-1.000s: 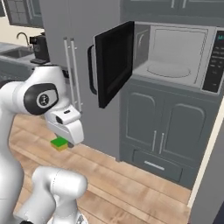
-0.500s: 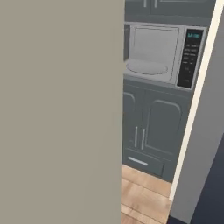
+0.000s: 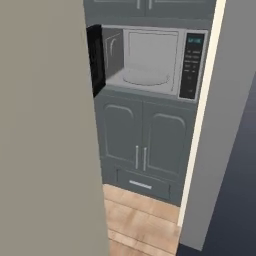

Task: Place the sponge inside the microwave to prepare for sanitizing.

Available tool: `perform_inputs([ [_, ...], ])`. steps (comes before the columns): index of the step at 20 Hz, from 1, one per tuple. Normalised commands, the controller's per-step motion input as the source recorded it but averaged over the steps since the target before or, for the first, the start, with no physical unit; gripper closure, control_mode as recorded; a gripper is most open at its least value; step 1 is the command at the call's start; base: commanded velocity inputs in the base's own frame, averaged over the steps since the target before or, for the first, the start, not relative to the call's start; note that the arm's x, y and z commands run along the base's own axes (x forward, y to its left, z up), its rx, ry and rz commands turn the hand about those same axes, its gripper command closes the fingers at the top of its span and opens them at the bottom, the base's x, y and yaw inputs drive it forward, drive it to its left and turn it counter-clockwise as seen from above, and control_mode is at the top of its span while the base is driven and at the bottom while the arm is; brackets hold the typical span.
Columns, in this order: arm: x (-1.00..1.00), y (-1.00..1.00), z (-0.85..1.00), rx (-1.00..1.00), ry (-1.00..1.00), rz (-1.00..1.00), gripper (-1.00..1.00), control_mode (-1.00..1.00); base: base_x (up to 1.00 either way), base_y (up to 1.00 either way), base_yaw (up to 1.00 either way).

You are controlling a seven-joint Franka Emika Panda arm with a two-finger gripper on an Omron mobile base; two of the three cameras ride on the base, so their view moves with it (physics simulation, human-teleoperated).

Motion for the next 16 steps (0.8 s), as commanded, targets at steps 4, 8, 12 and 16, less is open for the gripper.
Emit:
perform_inputs([
  [4,0.00,0.00,0.00,0.00,0.00,0.00,1.00,1.00,0.69,-0.04,-0.01],
  [8,0.00,0.00,0.00,0.00,0.00,0.00,1.00,1.00,0.69,-0.29,0.06],
  [12,0.00,0.00,0.00,0.00,0.00,0.00,1.00,1.00,0.69,-0.33,0.08],
  [16,0.00,0.00,0.00,0.00,0.00,0.00,1.00,1.00,0.62,-0.42,0.09],
])
